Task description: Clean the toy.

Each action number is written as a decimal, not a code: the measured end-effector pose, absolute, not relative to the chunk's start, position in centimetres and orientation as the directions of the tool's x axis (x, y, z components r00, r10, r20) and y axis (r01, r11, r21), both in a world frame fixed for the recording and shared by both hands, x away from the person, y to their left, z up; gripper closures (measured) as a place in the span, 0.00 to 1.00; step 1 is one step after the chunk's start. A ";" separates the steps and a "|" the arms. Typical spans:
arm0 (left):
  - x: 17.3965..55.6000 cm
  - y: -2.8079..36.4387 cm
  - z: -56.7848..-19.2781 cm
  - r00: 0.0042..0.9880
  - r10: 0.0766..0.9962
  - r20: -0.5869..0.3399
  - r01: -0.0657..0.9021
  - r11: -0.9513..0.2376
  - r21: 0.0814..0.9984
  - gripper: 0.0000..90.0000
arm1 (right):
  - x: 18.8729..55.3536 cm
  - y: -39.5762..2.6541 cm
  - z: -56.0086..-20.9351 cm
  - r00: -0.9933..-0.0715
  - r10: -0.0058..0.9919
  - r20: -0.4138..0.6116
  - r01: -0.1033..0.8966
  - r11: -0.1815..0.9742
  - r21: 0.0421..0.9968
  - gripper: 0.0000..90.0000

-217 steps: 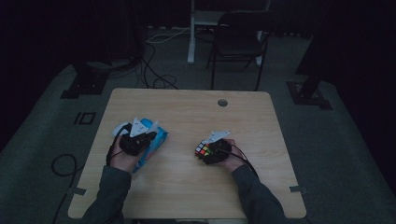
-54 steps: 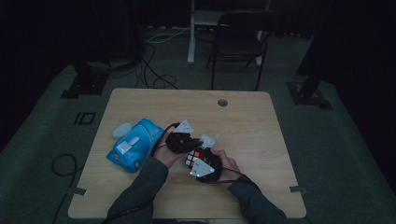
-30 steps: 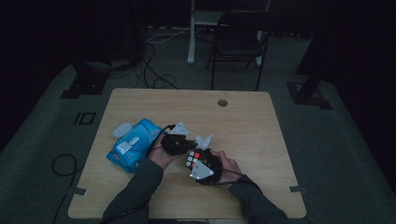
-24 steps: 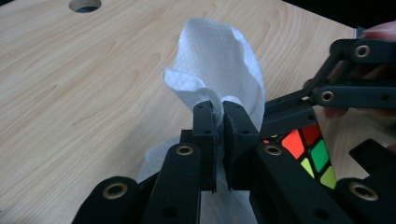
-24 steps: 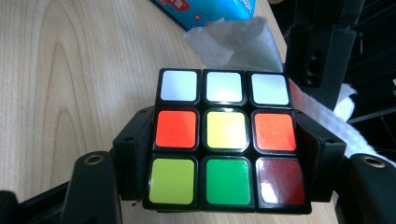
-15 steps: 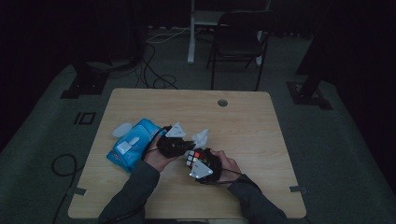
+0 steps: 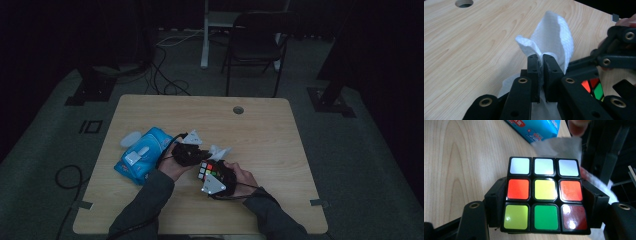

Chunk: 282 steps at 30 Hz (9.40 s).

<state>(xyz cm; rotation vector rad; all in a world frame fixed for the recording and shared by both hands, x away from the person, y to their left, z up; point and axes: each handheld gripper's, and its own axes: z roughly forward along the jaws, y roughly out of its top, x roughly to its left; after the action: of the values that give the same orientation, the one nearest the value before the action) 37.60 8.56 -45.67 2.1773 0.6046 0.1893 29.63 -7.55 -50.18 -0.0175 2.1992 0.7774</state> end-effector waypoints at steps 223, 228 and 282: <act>37.0 10.1 -48.1 0.803 0.573 -0.161 0.427 -0.366 0.827 0.93 | 34.9 -11.3 -48.5 -0.858 0.464 -0.220 0.130 0.612 0.780 0.38; 37.2 9.9 -48.7 0.800 0.579 -0.159 0.439 -0.384 0.812 0.94 | 34.8 -11.3 -48.3 -0.863 0.458 -0.214 0.123 0.599 0.791 0.38; 36.7 10.4 -49.1 0.800 0.574 -0.175 0.442 -0.367 0.818 0.94 | 34.1 -11.1 -48.0 -0.886 0.432 -0.168 0.120 0.565 0.816 0.38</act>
<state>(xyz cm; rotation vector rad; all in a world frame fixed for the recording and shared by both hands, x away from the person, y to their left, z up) 36.73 10.42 -49.10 2.0187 0.7550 0.1715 34.09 -11.14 -47.96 0.4507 2.4514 1.2406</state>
